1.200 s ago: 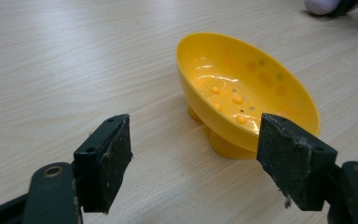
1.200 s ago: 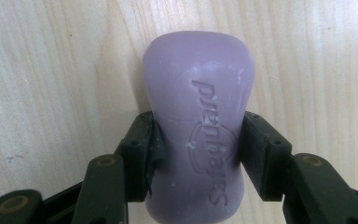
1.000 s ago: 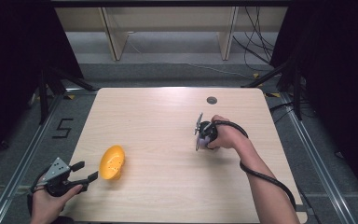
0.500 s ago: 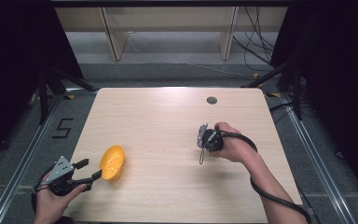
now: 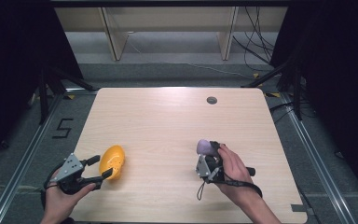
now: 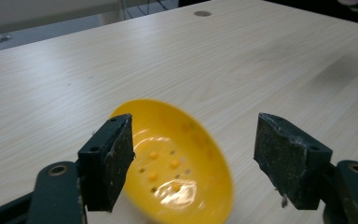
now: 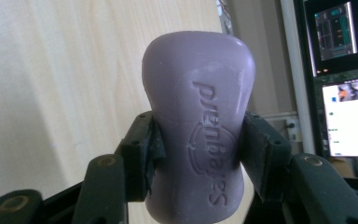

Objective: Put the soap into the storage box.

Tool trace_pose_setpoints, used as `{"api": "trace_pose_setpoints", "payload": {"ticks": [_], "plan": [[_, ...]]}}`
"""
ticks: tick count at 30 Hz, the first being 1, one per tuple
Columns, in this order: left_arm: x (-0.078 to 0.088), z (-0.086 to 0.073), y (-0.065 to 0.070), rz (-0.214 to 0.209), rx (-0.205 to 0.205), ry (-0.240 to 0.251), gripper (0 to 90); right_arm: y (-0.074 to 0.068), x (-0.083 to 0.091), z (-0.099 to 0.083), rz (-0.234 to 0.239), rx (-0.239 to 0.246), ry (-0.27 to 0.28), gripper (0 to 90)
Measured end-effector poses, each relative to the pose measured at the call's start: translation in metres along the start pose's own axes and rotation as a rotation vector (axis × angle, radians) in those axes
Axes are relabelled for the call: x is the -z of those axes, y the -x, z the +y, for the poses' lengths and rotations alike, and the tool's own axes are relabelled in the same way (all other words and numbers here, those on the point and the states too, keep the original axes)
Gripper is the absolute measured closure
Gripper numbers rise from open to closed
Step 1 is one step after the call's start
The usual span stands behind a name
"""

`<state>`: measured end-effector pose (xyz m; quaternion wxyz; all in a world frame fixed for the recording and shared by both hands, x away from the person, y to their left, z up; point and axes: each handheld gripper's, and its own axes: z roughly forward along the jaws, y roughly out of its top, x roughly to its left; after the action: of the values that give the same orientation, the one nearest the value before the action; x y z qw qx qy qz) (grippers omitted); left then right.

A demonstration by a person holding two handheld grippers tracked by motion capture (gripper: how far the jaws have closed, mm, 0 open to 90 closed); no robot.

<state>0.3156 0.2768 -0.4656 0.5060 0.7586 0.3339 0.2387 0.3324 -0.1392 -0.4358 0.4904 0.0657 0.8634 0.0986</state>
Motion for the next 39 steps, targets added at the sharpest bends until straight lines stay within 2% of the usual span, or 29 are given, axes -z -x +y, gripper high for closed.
{"api": "trace_pose_setpoints", "payload": {"ticks": [1,2,3,4,5,6,7,9,10,12,13,15,16,19,21,23,25,28,29,32,33,34,35,38,39], "plan": [[-0.004,0.004,0.004,-0.001,-0.023,-0.014,28.6,-0.004,0.004,0.0,-0.025,0.008,0.026,50.4],[-0.008,0.008,0.009,-0.01,-0.015,-0.021,28.7,-0.01,0.01,0.002,-0.032,0.009,0.008,50.4],[-0.017,0.016,0.019,-0.047,-0.003,-0.019,28.8,-0.012,0.013,0.002,-0.06,0.025,0.021,50.4],[-0.022,0.021,0.023,-0.064,-0.006,-0.022,28.8,-0.015,0.017,0.004,-0.058,-0.001,-0.014,50.4],[-0.028,0.025,0.027,-0.087,-0.017,-0.014,28.9,-0.015,0.018,0.004,-0.077,0.035,0.01,50.4],[-0.032,0.03,0.031,-0.101,-0.018,-0.019,29.0,-0.016,0.02,0.004,-0.087,0.033,0.018,50.4],[-0.032,0.03,0.031,-0.101,-0.018,-0.019,29.0,-0.016,0.02,0.004,-0.087,0.033,0.018,50.4],[-0.042,0.039,0.039,-0.133,-0.02,-0.019,29.2,-0.021,0.026,0.006,-0.097,0.042,0.014,50.4],[-0.051,0.047,0.047,-0.167,-0.022,-0.02,29.4,-0.022,0.028,0.007,-0.101,0.051,0.015,50.4],[-0.054,0.051,0.051,-0.179,-0.027,-0.022,29.7,-0.024,0.031,0.008,-0.102,0.067,0.014,50.4],[-0.062,0.059,0.057,-0.202,-0.032,-0.02,29.8,-0.026,0.032,0.008,-0.102,0.058,0.006,50.4],[-0.064,0.062,0.06,-0.208,-0.03,-0.022,29.8,-0.027,0.033,0.008,-0.1,0.055,0.014,50.4],[-0.068,0.065,0.061,-0.222,-0.042,-0.02,30.0,-0.029,0.035,0.009,-0.106,0.05,0.009,50.4],[-0.082,0.073,0.07,-0.275,-0.024,-0.026,30.0,-0.029,0.037,0.01,-0.127,0.087,0.021,50.4],[-0.085,0.074,0.073,-0.283,-0.01,-0.029,30.1,-0.029,0.038,0.011,-0.129,0.089,0.02,50.4],[-0.09,0.077,0.075,-0.308,-0.014,-0.033,30.3,-0.029,0.04,0.013,-0.149,0.126,0.028,50.4],[-0.096,0.083,0.079,-0.329,0.014,-0.038,31.3,-0.033,0.041,0.016,-0.159,0.101,0.039,50.4],[-0.1,0.087,0.081,-0.349,0.018,-0.035,31.6,-0.033,0.041,0.017,-0.163,0.115,0.04,50.4],[-0.102,0.091,0.085,-0.362,0.029,-0.037,32.5,-0.035,0.042,0.02,-0.163,0.081,0.032,50.4],[-0.105,0.094,0.088,-0.373,0.018,-0.036,33.2,-0.035,0.042,0.02,-0.163,0.08,0.028,50.4],[-0.108,0.097,0.092,-0.393,0.016,-0.037,33.8,-0.033,0.042,0.021,-0.175,0.12,0.032,50.4],[-0.109,0.099,0.094,-0.41,0.008,-0.034,33.9,-0.034,0.042,0.021,-0.176,0.118,0.029,50.4],[-0.111,0.1,0.096,-0.406,0.006,-0.04,33.9,-0.032,0.041,0.021,-0.182,0.147,0.041,50.4],[-0.115,0.103,0.101,-0.426,0.002,-0.048,34.6,-0.033,0.041,0.022,-0.183,0.161,0.04,50.4],[-0.117,0.104,0.102,-0.437,0.003,-0.051,35.1,-0.034,0.041,0.023,-0.182,0.147,0.044,50.4]]}}
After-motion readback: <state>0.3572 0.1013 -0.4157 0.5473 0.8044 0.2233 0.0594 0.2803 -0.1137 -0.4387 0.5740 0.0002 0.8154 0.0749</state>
